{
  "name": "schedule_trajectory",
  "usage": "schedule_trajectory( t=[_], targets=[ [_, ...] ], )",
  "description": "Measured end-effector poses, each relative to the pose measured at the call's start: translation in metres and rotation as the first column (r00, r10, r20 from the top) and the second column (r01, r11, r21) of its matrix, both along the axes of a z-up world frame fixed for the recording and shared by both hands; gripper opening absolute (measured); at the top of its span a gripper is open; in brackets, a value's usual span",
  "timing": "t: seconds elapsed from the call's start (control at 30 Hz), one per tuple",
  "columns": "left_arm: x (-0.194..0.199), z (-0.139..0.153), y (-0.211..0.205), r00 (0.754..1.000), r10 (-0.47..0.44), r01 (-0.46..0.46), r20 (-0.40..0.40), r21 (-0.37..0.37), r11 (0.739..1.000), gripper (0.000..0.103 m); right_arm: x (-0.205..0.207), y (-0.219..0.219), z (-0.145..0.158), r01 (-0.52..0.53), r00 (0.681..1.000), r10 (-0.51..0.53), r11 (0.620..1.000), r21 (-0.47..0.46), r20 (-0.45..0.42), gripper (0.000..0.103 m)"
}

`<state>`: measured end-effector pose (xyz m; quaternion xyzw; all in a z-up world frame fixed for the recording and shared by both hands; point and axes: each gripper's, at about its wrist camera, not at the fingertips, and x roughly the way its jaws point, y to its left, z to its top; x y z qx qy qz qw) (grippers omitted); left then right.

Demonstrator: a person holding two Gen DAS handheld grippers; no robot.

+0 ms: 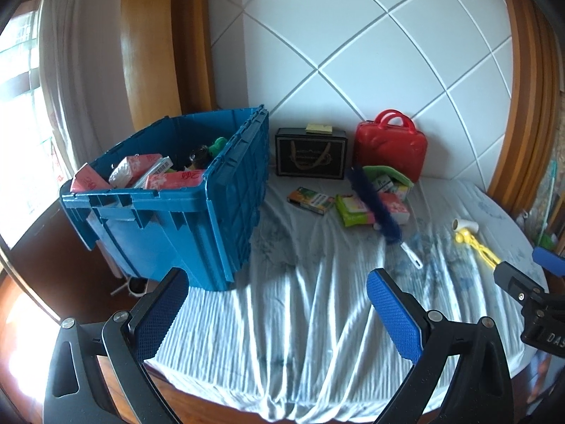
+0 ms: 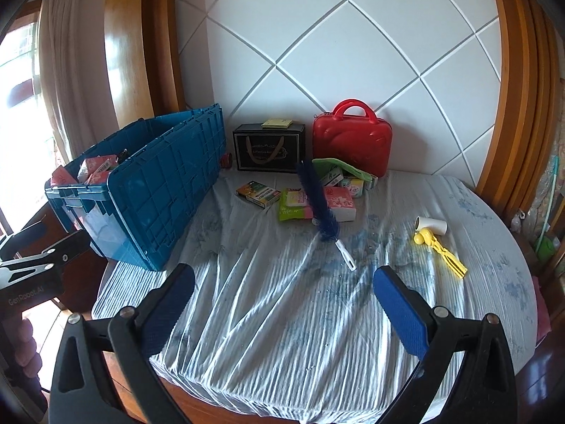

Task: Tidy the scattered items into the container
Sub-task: 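Move both tools back from the crate toward the bed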

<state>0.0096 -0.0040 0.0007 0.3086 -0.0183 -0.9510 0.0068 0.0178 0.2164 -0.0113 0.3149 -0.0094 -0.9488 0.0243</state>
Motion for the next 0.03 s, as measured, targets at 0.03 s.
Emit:
schedule_trajectory(
  t=[0.03],
  targets=[
    [0.0013, -0.0004, -0.0005, 1.0, -0.004, 0.004, -0.003, -0.002, 1.0, 0.102, -0.0004, -0.0016, -0.0016, 0.002, 1.0, -0.002, 1.0, 0.003, 0.005, 0.103]
  ],
)
